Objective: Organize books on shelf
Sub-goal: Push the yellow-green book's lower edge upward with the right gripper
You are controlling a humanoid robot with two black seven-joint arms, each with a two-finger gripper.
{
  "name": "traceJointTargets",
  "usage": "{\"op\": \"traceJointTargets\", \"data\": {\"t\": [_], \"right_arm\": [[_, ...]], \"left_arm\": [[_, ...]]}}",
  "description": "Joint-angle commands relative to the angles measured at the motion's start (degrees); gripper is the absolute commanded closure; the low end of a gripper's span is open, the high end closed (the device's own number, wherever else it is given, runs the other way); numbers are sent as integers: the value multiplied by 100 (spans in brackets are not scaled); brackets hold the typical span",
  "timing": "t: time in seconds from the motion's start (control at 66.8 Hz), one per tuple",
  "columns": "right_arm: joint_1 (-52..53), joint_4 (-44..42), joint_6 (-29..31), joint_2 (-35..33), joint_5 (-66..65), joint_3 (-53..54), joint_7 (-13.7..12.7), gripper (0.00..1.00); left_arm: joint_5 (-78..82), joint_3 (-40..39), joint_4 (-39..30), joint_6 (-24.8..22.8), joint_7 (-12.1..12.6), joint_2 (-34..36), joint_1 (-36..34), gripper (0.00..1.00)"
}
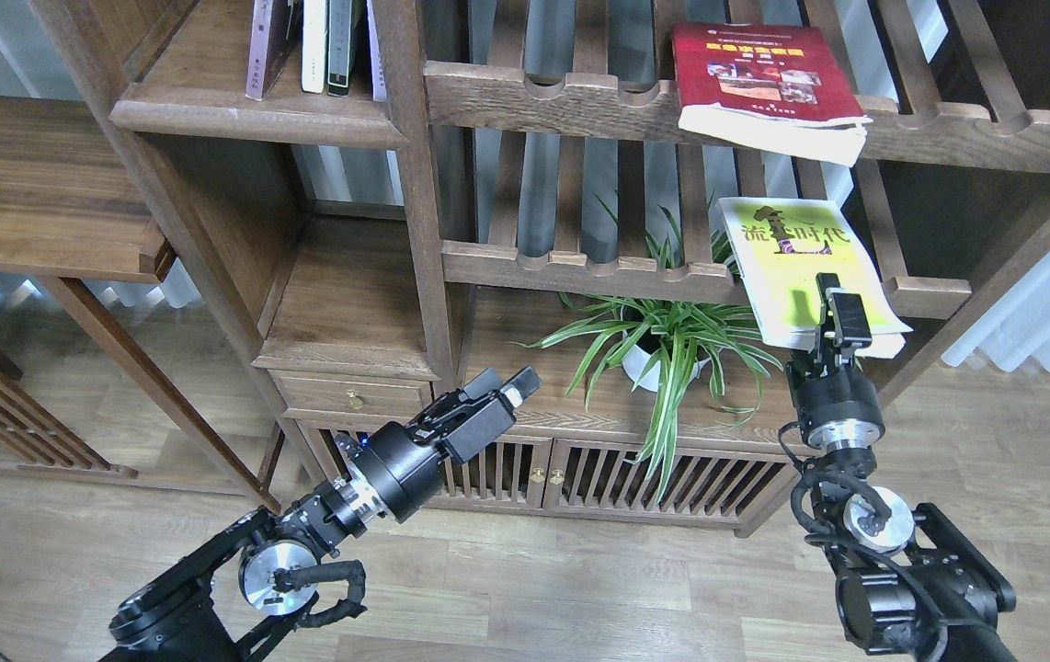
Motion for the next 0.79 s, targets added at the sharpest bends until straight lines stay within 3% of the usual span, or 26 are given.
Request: {"op": "traceJointTargets", "data": {"t": [0.0, 0.045, 0.374, 0.779], "right_arm": [[17, -107, 50, 0, 9, 17, 18, 37], [17, -107, 68, -8, 18, 17, 18, 43], [201, -283, 68, 9, 18, 9, 18, 48], [219, -309, 231, 27, 106, 17, 1, 94]], "left_arm": [[2, -12, -1, 0, 3, 0, 8, 0], [2, -12, -1, 0, 3, 0, 17, 0], [-7, -56, -1, 0, 3, 0, 17, 0], [-25, -100, -1, 0, -5, 0, 26, 0]]}}
